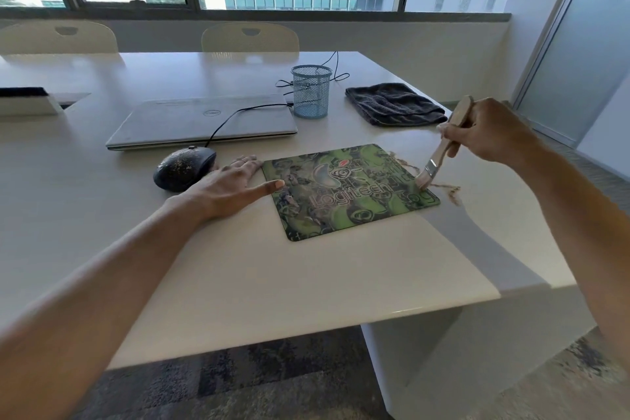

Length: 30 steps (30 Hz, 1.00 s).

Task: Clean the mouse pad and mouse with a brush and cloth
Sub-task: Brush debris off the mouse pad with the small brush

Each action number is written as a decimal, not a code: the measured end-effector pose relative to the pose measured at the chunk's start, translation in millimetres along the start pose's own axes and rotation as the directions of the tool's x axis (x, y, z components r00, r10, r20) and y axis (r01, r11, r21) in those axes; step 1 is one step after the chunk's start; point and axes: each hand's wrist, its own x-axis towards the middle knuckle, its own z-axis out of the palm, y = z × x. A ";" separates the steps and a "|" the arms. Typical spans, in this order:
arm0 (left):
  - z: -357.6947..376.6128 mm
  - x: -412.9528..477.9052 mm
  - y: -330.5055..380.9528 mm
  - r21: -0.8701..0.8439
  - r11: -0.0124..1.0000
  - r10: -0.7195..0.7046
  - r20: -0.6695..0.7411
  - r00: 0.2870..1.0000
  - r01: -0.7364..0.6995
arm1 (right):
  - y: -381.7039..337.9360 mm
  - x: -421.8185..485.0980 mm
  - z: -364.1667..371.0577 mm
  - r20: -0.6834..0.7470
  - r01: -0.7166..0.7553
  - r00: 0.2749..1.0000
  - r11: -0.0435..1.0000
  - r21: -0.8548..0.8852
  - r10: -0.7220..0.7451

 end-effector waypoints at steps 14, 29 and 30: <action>-2.9 -0.1 -1.1 0.098 0.994 0.042 -0.026 0.999 -0.039 | -83.9 -15.8 41.1 0.116 0.150 0.968 0.881 0.449 -0.224; -2.2 1.1 -0.6 0.104 0.994 0.046 -0.030 0.998 -0.043 | 7.9 9.2 19.3 0.090 -0.060 0.995 0.976 0.209 0.042; -2.2 0.9 -0.6 0.105 0.994 0.045 -0.029 0.999 -0.042 | 11.4 10.3 16.5 0.078 -0.065 0.996 0.979 0.194 0.051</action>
